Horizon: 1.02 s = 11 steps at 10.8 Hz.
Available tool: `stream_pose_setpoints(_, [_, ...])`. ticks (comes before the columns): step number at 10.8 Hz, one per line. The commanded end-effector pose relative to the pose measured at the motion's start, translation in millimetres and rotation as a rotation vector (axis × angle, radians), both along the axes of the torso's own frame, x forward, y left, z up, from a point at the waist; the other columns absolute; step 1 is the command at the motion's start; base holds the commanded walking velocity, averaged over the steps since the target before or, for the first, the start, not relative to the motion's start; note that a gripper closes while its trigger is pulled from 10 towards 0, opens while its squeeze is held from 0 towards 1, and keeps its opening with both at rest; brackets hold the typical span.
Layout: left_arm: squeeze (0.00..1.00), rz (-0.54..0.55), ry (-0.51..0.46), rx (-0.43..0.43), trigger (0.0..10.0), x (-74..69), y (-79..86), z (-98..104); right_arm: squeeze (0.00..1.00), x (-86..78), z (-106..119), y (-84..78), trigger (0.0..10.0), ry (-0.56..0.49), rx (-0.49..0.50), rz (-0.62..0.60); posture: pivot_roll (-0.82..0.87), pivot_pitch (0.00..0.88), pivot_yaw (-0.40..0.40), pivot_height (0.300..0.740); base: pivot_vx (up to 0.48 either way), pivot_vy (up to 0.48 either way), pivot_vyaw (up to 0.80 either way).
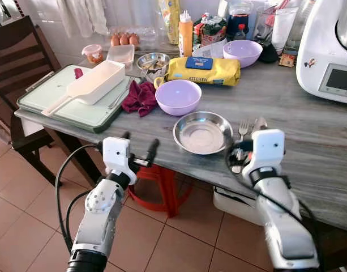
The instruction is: Setting the table
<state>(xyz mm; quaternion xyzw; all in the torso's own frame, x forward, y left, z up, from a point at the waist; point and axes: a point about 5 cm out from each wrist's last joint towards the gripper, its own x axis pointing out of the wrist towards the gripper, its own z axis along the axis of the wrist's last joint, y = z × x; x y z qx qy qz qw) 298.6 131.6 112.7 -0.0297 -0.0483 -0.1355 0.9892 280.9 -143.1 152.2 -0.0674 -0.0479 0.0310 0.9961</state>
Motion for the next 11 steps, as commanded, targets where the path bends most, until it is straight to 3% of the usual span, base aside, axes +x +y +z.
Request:
stream_pose_setpoints(1, [0.0,0.065,0.017,0.021,10.0,-1.1,6.8,-4,0.0,-1.1,4,4.1,10.0,-0.032,-0.003,0.009,-0.08,0.011,0.088,0.74,0.0,0.0,0.0])
stream_pose_setpoints(5, [0.0,0.096,0.085,0.015,10.0,-0.3,1.5,-19,0.0,4.1,-5,7.9,10.0,0.001,0.124,-0.013,-0.05,0.0,0.105,0.74,0.0,0.0,-0.52])
stream_pose_setpoints(8, [0.0,0.073,0.099,0.028,10.0,1.7,-9.6,-20,0.0,5.3,-14,14.4,10.0,0.023,0.113,-0.002,-0.05,0.0,0.102,0.74,0.0,0.0,-0.76])
stream_pose_setpoints(11, [0.0,0.122,0.096,0.027,10.0,5.8,-4.0,-17,0.0,12.2,-1,11.2,10.0,-0.022,0.108,-0.021,-0.06,0.0,0.106,0.74,0.0,0.0,-0.77])
